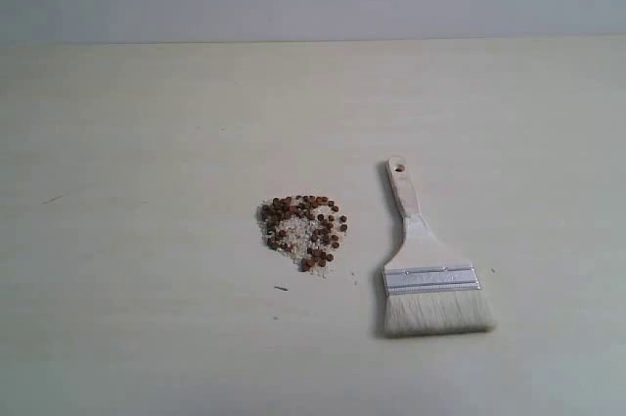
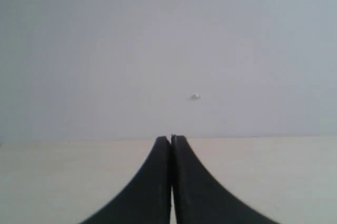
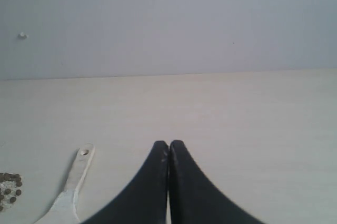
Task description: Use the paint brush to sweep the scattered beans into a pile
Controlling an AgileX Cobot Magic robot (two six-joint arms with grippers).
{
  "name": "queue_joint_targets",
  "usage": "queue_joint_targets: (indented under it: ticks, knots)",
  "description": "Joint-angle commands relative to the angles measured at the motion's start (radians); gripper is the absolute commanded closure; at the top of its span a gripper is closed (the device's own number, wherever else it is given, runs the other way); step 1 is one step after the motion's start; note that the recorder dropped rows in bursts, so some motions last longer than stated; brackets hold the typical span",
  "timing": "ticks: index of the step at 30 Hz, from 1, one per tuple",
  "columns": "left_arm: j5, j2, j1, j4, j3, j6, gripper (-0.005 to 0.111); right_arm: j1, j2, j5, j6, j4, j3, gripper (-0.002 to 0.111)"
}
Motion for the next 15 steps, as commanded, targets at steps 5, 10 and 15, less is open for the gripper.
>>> queue_joint_targets:
  ticks: [5, 10, 15]
  knots:
    - [0.133, -0.006, 0.001, 1.294, 0.002, -1.368, 0.107, 0.0, -0.005, -0.007, 0.0, 0.001, 0.005, 0.108]
    - [0.221, -0.006, 0.001, 1.511, 0.003, -1.58, 0.107, 0.0, -0.005, -0.007, 0.0, 0.001, 0.005, 0.108]
    - [0.263, -0.006, 0.001, 1.61, 0.047, -1.58, 0.107, 0.0, -0.005, -0.007, 0.0, -0.001, 0.005, 0.108]
